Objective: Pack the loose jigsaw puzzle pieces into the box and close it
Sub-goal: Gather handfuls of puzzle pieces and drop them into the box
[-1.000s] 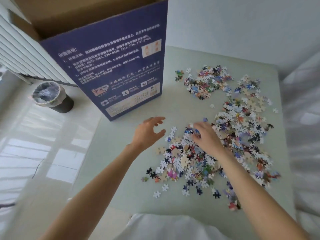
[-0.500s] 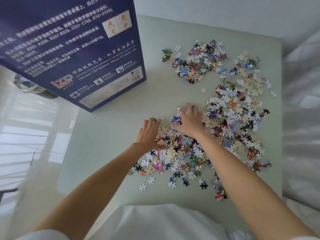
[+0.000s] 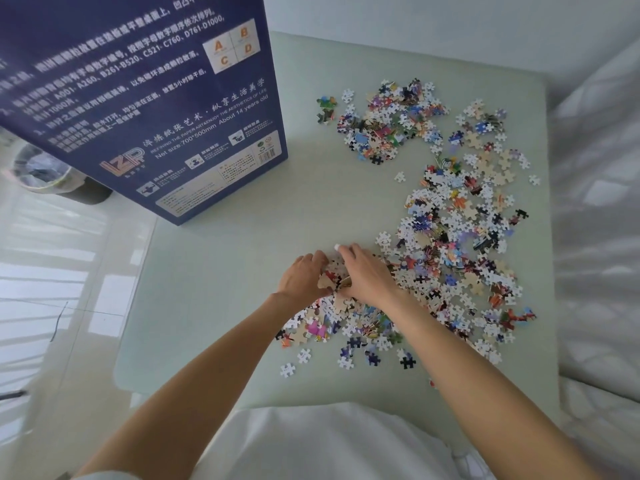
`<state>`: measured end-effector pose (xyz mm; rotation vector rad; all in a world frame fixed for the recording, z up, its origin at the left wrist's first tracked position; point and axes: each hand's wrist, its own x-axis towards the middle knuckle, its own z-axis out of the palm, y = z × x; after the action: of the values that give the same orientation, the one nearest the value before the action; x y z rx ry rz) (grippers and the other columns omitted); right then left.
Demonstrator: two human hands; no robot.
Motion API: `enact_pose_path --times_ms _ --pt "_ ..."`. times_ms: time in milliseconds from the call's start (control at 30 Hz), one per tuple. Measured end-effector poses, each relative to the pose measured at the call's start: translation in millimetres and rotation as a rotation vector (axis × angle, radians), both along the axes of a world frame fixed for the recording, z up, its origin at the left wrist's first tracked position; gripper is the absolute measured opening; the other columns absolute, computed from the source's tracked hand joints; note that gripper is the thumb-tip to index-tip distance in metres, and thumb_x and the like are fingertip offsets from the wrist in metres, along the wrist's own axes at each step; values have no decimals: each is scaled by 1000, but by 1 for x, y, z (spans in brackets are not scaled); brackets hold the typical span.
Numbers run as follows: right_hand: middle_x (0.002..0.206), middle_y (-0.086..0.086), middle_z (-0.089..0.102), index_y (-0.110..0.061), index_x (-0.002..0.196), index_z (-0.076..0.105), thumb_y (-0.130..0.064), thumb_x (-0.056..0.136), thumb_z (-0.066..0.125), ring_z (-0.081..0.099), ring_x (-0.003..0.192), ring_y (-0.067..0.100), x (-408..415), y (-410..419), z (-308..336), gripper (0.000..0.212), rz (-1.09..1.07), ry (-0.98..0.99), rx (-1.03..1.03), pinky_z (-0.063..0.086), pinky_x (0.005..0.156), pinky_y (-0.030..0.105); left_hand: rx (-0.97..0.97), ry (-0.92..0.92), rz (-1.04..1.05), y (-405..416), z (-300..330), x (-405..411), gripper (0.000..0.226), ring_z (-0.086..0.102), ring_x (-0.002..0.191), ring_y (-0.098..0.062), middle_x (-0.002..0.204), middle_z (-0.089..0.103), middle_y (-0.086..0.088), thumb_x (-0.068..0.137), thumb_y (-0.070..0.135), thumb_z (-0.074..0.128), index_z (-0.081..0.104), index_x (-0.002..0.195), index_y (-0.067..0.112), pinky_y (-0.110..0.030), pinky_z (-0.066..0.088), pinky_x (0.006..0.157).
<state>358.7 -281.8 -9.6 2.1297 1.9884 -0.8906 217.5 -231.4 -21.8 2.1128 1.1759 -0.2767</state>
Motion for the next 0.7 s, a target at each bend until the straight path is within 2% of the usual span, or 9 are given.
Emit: enact_pose_path --times_ms 167,267,367,500,600,700 --pt "127 8 47 -8 132 37 -40 74 73 49 112 22 -2 -8 2 76 -21 -37 1 46 92 32 34 -9 -36 -4 0 -2 50 46 112 -21 120 50 -5 78 33 72 48 119 15 -30 42 94" --pt "128 10 42 -7 131 37 -51 70 72 43 115 25 -5 -14 1 83 -18 -67 -37 41 98 36 57 -40 -44 -6 -2 -4 46 45 113 -21 123 46 -6 79 31 71 51 117 14 -29 41 96" --pt "126 11 40 -7 125 39 -50 67 75 41 112 25 -11 -20 1 81 2 -124 -35 39 100 36 27 -69 -40 -7 -2 -4 44 52 107 -22 119 49 -6 79 27 72 50 115 12 -28 42 92" --pt "122 11 44 -8 123 38 -39 67 79 49 104 23 -16 -22 7 76 -100 -55 -31 48 88 31 -5 -71 -41 -10 0 -2 45 56 101 -24 114 56 -7 81 21 71 47 118 13 -31 47 88" --pt "117 8 54 -9 123 38 -38 70 77 55 99 22 -16 -20 11 72 -124 -37 -30 46 74 28 -23 -57 -47 -8 -1 -2 42 57 102 -24 112 59 -7 82 21 69 48 118 12 -31 47 87" --pt "109 6 60 -9 121 42 -35 75 74 58 98 21 -15 -23 10 62 -126 -25 -20 48 74 27 -28 -67 -47 -5 -2 -7 35 58 100 -23 111 62 -5 83 24 68 55 114 14 -30 47 85"
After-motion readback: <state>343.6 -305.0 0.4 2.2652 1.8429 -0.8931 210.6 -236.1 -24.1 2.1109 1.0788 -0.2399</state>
